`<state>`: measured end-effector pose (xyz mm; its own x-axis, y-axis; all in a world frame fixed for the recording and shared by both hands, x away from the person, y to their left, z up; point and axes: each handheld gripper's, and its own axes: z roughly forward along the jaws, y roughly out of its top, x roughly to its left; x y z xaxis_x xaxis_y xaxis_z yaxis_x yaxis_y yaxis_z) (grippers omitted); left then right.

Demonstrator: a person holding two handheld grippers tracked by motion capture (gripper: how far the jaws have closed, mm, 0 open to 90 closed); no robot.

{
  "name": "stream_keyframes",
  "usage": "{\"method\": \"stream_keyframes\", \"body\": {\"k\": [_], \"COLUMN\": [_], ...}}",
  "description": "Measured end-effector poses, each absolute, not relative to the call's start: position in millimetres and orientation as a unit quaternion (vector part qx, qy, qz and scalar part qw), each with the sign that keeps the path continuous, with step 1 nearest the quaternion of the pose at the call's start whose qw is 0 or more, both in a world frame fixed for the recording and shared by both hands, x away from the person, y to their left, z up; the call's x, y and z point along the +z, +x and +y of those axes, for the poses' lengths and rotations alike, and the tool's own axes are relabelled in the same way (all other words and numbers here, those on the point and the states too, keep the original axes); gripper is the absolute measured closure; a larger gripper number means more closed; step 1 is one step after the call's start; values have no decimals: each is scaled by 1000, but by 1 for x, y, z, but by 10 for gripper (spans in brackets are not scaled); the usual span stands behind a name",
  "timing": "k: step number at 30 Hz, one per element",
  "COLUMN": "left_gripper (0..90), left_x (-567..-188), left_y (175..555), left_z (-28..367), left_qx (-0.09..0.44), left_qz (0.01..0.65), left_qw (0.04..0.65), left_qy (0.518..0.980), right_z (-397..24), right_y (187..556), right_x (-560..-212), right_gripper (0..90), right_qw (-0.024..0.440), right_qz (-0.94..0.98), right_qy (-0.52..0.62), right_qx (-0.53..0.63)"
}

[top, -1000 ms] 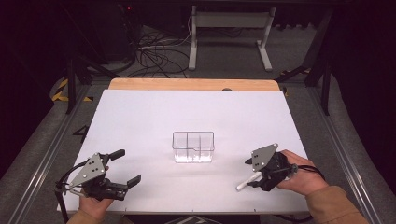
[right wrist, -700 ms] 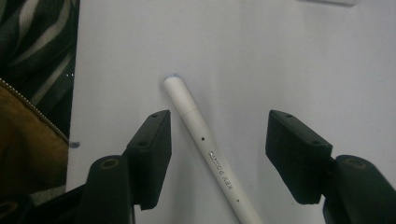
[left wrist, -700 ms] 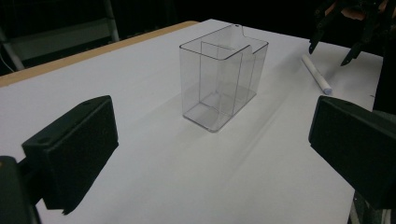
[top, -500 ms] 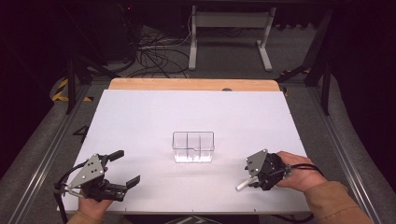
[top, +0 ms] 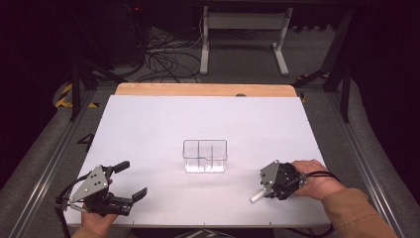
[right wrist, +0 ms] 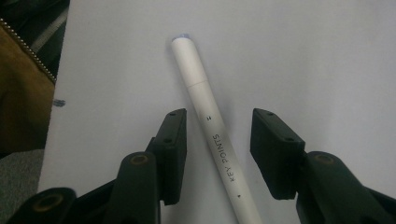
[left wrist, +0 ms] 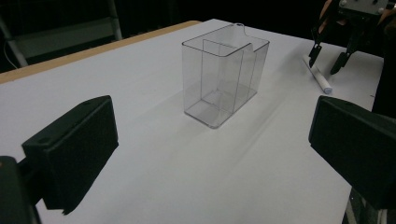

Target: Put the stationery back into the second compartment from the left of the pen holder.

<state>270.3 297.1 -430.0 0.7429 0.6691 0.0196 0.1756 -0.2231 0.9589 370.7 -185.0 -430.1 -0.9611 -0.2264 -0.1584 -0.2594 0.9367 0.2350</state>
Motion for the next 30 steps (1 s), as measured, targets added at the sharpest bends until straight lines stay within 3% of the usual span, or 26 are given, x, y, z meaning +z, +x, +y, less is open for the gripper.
{"method": "stream_keyframes", "body": {"k": [30], "left_gripper": [22], "left_x": [-431], "left_y": [271], "left_z": [295], "left_qx": [219], "left_qz": [278], "left_qw": [553], "left_qy": [754], "right_z": [-179], "right_y": [373], "right_x": [-440], "right_gripper": [763], "right_qw": [52], "right_qz": [981], "right_qy": [-167], "right_qx": [89]}}
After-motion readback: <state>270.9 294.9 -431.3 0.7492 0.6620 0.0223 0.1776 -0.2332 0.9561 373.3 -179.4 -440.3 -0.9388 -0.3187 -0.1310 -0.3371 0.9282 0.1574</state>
